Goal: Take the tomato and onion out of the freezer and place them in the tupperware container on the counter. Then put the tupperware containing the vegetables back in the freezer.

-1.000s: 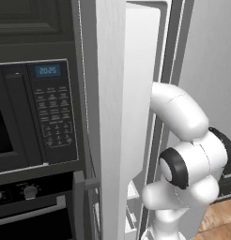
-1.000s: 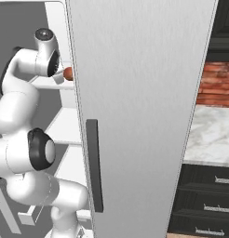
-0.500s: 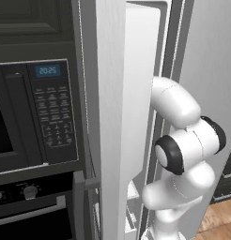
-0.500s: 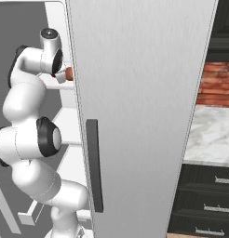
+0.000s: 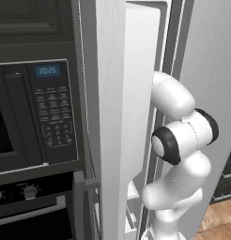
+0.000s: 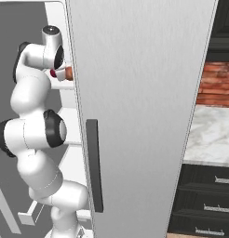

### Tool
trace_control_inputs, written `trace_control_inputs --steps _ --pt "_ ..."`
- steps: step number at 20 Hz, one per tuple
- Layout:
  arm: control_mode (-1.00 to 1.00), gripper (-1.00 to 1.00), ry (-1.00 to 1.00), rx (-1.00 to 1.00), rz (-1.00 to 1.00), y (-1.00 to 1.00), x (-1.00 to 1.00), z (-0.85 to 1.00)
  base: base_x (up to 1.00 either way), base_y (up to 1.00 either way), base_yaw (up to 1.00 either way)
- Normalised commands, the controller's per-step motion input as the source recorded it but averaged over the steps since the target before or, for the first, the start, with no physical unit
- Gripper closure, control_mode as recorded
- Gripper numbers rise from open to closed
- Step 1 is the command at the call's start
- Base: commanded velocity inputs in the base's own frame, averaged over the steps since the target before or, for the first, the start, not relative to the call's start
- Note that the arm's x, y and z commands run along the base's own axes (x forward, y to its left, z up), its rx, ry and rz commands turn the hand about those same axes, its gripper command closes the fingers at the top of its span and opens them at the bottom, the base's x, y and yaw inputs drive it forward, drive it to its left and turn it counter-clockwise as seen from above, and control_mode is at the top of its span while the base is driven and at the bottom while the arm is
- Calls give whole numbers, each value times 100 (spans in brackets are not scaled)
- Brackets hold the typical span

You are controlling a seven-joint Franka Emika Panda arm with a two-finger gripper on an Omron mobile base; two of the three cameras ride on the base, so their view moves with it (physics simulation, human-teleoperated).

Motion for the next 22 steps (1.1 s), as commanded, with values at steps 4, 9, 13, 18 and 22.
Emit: trace_control_inputs --steps 4,9,13,18,22 --pt "-100 100 11 0 -1 22 6 -31 0 0 0" --pt "-100 100 6 0 -4 8 -3 -29 0 0 0" --pt "-100 100 -2 1 -8 -10 -56 -2 0 0 0" --pt "-100 100 -5 5 -10 -33 -74 0 0 0 0" --pt "-100 100 0 6 -9 -41 -57 0 0 0 0"
